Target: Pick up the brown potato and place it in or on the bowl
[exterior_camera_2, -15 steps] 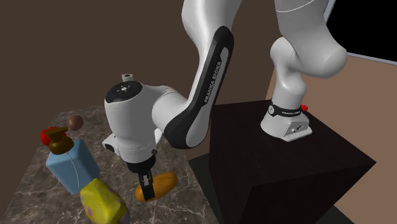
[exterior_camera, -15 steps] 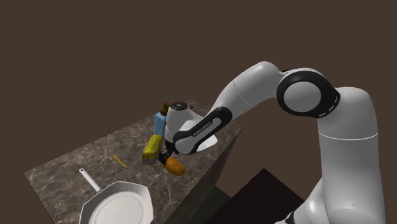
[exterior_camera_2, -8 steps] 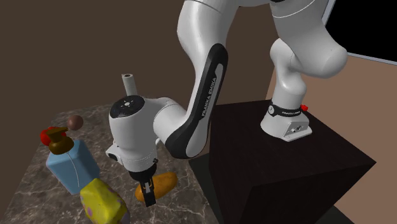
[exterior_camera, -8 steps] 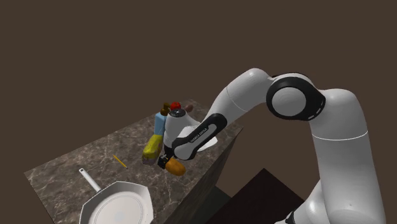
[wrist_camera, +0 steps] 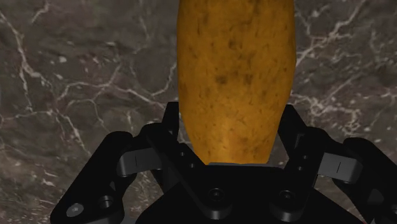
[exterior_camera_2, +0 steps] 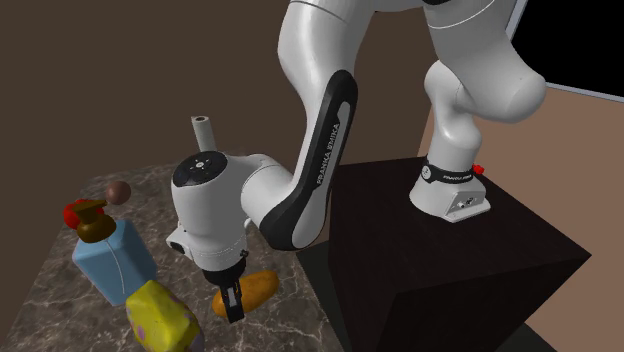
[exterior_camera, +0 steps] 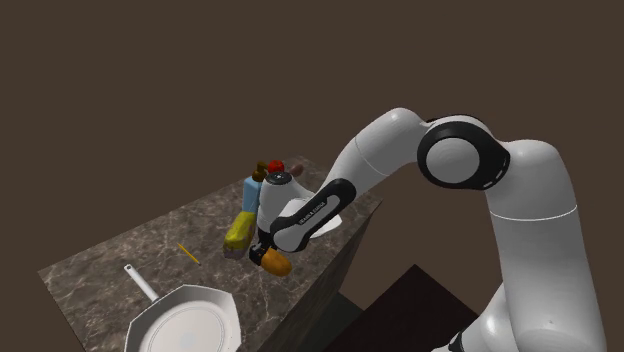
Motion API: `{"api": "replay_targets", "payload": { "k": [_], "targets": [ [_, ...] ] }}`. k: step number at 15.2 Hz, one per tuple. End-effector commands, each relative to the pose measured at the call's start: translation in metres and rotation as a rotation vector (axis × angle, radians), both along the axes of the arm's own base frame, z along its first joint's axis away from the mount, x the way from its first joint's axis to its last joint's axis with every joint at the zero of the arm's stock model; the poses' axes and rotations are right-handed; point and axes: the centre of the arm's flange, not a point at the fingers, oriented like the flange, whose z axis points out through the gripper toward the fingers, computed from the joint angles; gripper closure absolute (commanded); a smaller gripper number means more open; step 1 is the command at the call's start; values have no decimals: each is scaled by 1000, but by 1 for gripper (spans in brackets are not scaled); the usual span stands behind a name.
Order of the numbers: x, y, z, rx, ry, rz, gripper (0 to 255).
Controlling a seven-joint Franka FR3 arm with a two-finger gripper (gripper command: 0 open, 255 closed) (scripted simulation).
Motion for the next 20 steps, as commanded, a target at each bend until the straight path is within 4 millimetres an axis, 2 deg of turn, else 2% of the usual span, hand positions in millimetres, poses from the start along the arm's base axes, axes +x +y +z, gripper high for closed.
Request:
{"api": "replay_targets", "payload": {
  "k": [1,8,20],
  "targets": [
    [0,0,0,0,1,0,255],
    [0,0,-1,0,1,0,255],
    [0,0,63,0,1,0,255]
  ]
}}
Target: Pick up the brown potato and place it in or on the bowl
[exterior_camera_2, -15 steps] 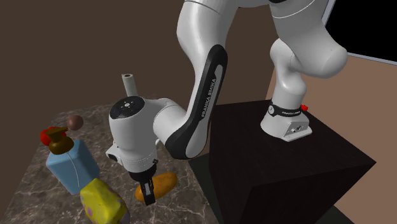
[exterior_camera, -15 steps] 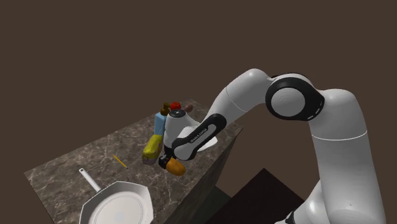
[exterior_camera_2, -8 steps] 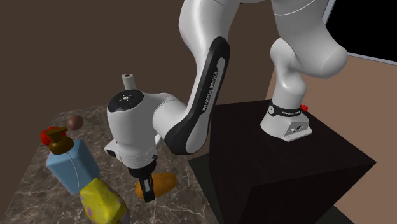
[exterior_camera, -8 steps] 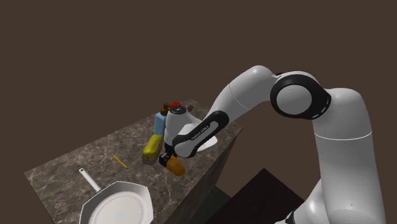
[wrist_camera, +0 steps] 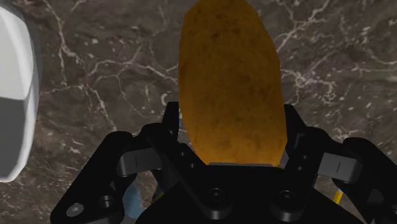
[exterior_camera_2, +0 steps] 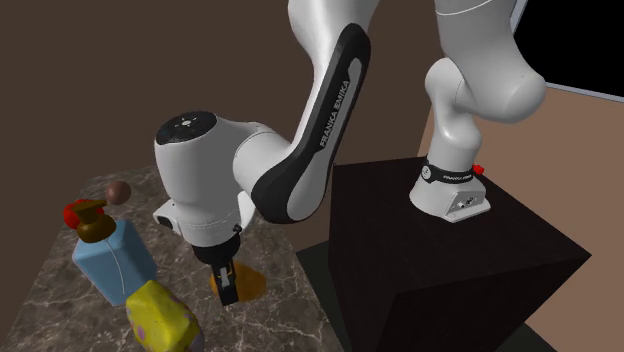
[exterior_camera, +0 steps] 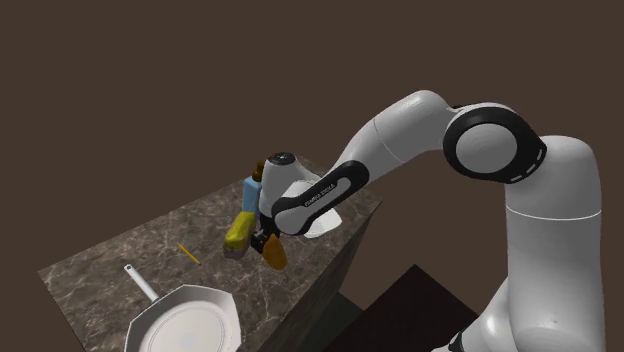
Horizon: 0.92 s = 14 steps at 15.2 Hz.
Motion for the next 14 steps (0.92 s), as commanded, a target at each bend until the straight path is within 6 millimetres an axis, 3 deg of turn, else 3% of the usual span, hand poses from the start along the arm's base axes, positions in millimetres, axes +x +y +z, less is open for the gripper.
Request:
{"api": "replay_targets", "payload": {
  "k": [1,14],
  "targets": [
    [-1,1,11,0,0,0,255],
    [-1,1,79,0,0,0,255]
  ]
}}
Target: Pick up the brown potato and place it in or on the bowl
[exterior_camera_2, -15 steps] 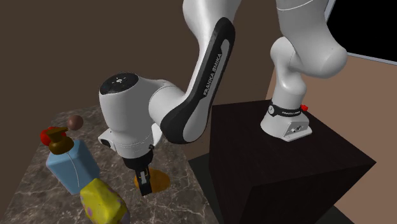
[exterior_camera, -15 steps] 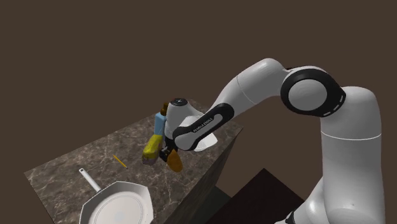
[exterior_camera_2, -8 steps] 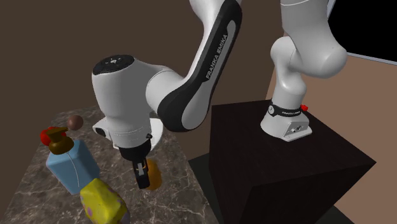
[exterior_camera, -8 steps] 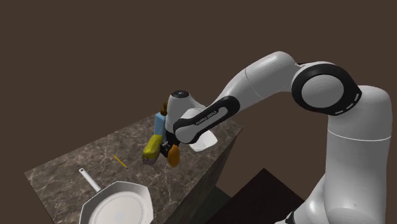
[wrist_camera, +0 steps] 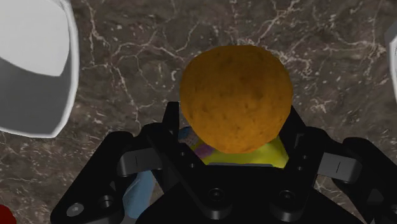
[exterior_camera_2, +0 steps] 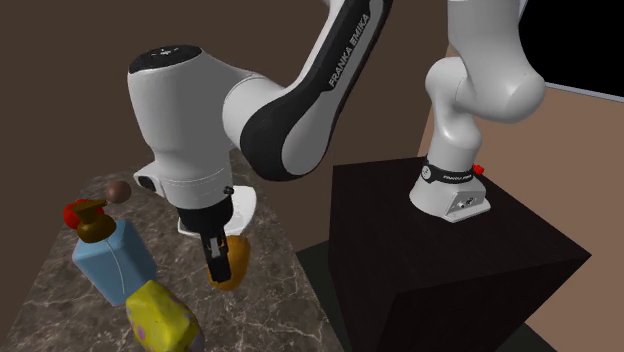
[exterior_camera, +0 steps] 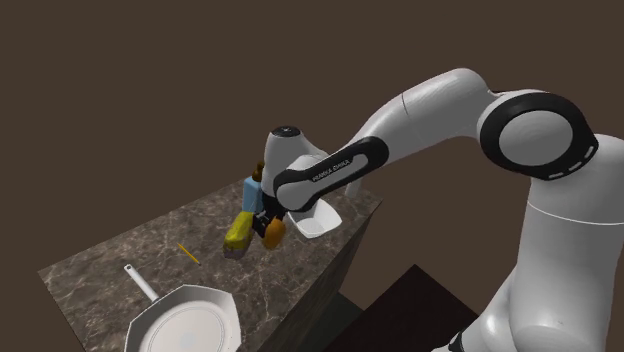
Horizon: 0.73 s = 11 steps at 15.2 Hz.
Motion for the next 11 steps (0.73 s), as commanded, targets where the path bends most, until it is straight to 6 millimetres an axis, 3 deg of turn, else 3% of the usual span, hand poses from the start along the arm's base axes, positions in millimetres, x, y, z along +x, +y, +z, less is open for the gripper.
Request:
{"api": "replay_targets", "payload": {
  "k": [1,4,11],
  "targets": [
    [0,-1,10,0,0,0,255],
    [0,-1,24,0,0,0,255],
    [26,-89,27,0,0,0,255]
  ]
}}
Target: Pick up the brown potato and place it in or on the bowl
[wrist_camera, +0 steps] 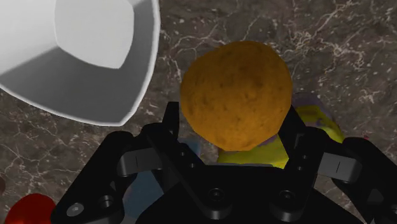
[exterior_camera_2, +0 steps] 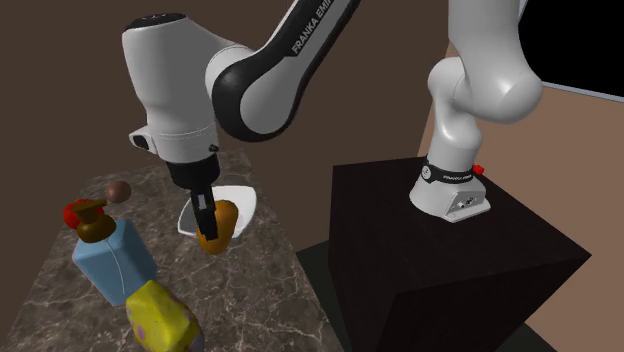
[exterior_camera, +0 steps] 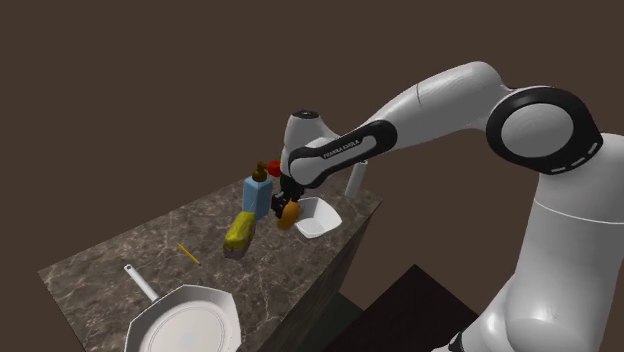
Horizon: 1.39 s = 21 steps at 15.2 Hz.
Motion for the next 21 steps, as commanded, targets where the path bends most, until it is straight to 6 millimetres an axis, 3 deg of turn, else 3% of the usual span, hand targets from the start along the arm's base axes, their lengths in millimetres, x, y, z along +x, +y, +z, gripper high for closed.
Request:
{"api": "replay_targets", "payload": {
  "k": [1,13,21],
  "targets": [
    [6,-28,0,0,0,2,255],
    [50,-176,3,0,0,2,255],
    [50,-176,-39,0,0,2,255]
  ]
}}
